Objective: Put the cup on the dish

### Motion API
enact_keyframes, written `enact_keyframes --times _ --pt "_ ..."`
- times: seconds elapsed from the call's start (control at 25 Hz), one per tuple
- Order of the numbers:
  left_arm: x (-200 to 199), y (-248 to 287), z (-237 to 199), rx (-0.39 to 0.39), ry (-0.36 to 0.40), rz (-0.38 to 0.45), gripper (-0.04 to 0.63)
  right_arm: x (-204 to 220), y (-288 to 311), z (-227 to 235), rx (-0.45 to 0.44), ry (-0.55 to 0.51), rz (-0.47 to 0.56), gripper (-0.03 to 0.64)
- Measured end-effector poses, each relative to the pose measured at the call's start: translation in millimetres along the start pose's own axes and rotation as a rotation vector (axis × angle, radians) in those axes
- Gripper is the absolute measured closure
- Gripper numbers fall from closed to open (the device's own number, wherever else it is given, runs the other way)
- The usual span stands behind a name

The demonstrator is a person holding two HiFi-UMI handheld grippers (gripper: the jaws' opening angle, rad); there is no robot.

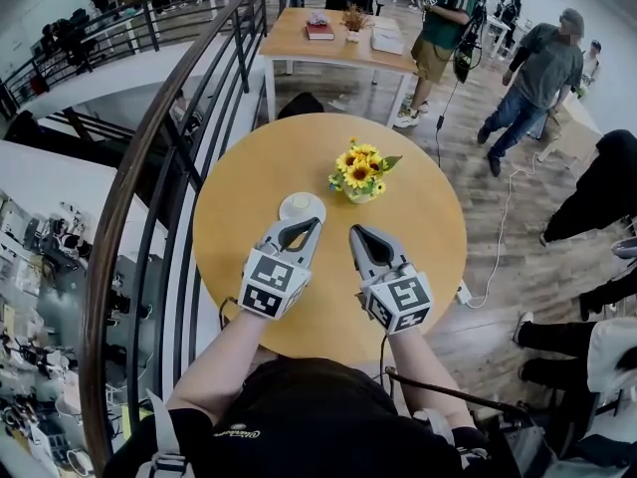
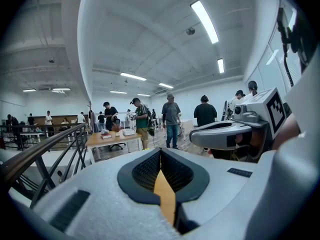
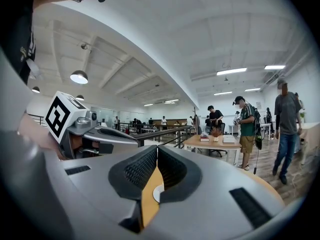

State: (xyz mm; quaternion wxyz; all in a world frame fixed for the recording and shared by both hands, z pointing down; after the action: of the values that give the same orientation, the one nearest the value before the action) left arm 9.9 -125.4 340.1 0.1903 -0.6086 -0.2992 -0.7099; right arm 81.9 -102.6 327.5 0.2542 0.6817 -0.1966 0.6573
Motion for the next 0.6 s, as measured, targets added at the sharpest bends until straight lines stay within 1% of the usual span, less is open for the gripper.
enact_keyframes --times 0.6 --pt "5.9 0.7 1.0 0.007 -0.002 -0.001 0.589 8.4 1.1 -0.7 0.006 0.003 -0.015 0.606"
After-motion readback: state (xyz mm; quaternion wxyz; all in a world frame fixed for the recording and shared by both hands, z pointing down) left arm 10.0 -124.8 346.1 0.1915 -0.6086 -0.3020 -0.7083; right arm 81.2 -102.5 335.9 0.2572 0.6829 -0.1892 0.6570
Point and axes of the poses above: the fingertips, and each gripper's own axes: y forward along the fingers, z to its right, x out of its underside, the point moved 1 cm from there along -y, backward along the fingers, and after that the axes turned 4 degrees about -x, right-handed, at the moved point
